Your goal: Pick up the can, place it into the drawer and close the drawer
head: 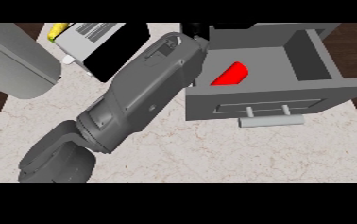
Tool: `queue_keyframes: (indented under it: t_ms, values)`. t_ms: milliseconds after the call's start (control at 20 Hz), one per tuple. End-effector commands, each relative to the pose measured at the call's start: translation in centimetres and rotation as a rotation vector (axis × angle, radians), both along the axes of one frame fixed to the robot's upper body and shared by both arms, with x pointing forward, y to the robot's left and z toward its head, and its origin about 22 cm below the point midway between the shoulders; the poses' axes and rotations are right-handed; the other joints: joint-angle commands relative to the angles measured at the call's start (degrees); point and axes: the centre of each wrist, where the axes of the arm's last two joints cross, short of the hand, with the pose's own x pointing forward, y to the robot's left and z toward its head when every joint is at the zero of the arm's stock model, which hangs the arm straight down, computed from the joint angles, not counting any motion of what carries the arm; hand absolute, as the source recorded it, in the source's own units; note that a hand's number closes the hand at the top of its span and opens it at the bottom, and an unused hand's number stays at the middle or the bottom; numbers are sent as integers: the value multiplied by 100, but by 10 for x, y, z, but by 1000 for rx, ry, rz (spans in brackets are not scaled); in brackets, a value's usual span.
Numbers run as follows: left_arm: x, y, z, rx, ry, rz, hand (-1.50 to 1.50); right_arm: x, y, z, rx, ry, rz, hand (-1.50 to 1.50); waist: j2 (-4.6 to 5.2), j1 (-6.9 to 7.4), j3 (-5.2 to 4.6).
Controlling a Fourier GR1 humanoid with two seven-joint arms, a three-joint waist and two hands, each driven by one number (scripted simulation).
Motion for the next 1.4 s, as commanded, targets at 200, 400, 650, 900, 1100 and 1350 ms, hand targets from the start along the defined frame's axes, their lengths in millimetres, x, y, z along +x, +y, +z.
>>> queue_keyframes:
  t_ms: [200,400,650,900,1100,1350]
  values:
    - [-1,-3,6,-29,25,-36,-150,46,33,6,-207,-16,-41,-150,-36,264,-7]
    - [-1,-1,6,-13,28,-34,-150,72,56,-8,-309,-15,-47,-150,-67,393,-6]
    - [2,8,0,6,49,-8,-150,101,82,-28,-382,-42,-67,-150,-94,358,-4]
    - [0,13,4,0,53,-11,-150,155,105,-25,-528,-41,-75,-150,-100,487,-8]
    - [1,27,13,-6,48,23,-150,172,111,-39,-635,-18,-52,-150,-129,458,-8]
    - [12,56,28,9,24,40,-150,212,126,-55,-800,-8,-80,-150,-91,501,-7]
